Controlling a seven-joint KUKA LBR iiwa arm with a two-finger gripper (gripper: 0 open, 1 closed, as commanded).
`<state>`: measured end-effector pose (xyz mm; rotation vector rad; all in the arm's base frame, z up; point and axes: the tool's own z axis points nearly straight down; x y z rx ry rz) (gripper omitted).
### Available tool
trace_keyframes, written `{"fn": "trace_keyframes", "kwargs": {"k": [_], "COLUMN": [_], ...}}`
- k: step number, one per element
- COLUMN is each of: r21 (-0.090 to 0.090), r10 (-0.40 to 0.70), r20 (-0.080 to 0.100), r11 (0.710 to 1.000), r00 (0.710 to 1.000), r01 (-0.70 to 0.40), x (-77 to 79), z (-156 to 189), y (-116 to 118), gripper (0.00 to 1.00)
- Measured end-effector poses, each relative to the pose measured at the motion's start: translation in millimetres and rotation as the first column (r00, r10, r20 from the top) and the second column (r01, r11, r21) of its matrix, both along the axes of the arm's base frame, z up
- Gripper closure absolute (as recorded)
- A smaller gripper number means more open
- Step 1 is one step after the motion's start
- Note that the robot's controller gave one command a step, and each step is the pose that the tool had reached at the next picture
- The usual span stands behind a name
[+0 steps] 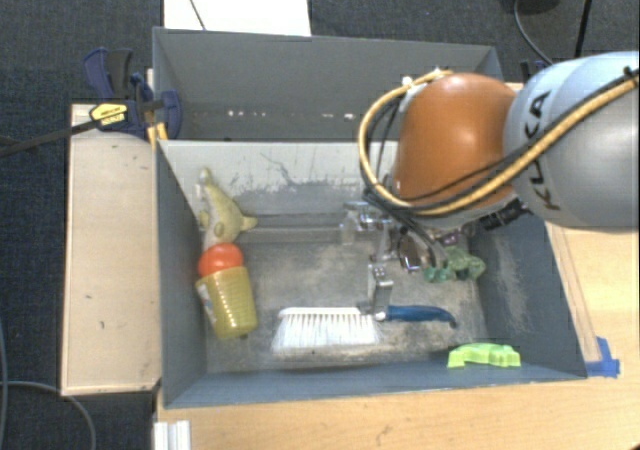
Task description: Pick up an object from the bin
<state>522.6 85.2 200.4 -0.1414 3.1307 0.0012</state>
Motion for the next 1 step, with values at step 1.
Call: {"fn": "trace_keyframes", "kwargs": {"k": [1], "r21": [0.001], "r10": [0.097], "r20": [-0.013], "r11": [0.995], "r00": [0.995], "r01": [-0.097], "x": [-8.3], "z": [-16.2], "y": [-6.6], "gripper": [0.0]}}
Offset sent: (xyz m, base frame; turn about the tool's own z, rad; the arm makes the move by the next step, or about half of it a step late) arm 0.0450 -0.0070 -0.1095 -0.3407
